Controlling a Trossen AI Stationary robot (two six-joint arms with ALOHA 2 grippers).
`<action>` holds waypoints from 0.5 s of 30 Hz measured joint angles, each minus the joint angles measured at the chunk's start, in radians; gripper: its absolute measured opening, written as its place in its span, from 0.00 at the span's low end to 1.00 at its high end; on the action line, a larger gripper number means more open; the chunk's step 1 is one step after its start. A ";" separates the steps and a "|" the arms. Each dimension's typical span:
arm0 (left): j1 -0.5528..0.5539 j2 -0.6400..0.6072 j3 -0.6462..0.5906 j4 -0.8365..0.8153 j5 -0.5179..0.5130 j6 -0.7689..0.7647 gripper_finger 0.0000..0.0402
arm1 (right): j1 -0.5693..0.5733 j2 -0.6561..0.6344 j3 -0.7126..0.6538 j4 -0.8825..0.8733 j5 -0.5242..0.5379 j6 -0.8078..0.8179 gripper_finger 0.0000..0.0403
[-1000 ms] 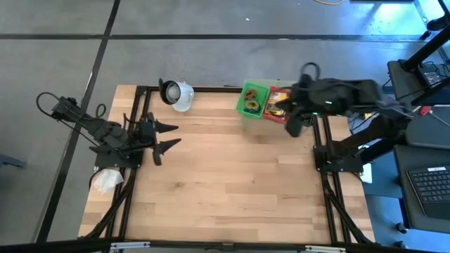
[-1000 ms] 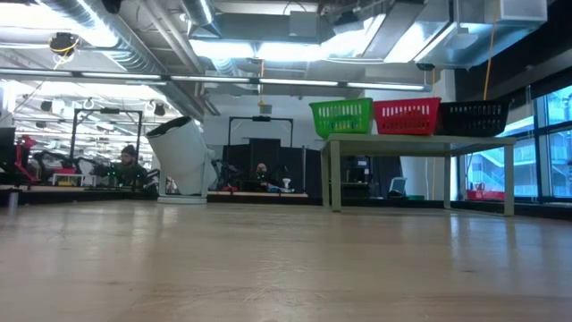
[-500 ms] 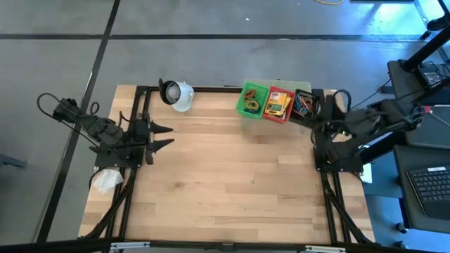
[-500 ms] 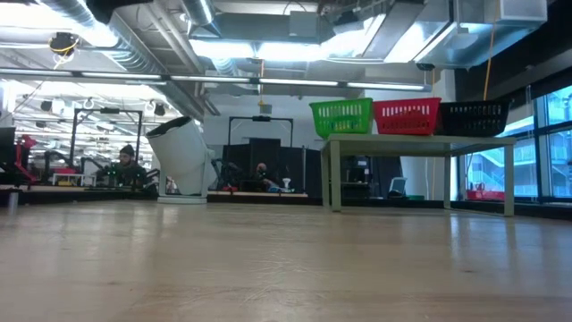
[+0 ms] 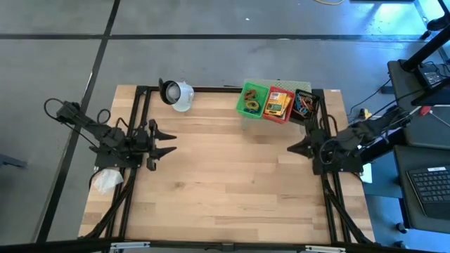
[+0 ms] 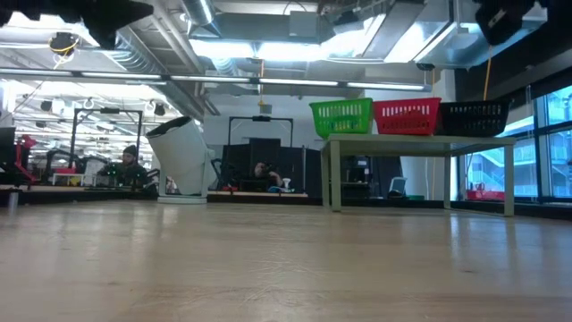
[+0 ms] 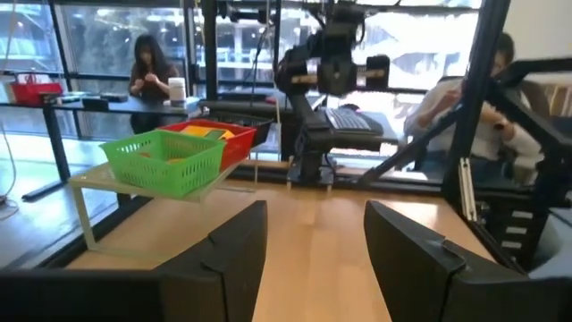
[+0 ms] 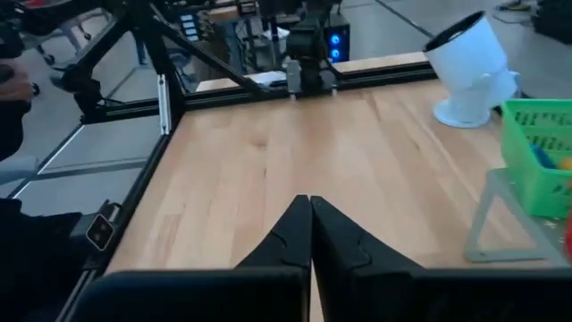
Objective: Pick & Place Office Desk Supplies
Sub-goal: Return to Home Position
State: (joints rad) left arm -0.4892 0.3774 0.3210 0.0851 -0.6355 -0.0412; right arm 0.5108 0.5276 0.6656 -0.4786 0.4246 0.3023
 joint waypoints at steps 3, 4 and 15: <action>0.000 -0.024 -0.055 0.057 0.009 0.003 0.45 | 0.020 -0.016 -0.070 0.073 -0.023 -0.026 0.00; 0.000 -0.030 -0.069 0.076 0.009 0.002 0.45 | 0.026 -0.020 -0.092 0.103 -0.031 -0.029 0.00; 0.000 -0.040 -0.105 0.107 0.039 0.003 0.45 | 0.046 -0.132 -0.332 0.320 -0.048 -0.052 0.00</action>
State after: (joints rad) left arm -0.4891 0.3374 0.2165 0.1920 -0.5964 -0.0383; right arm 0.5568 0.3961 0.3338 -0.1587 0.3768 0.2508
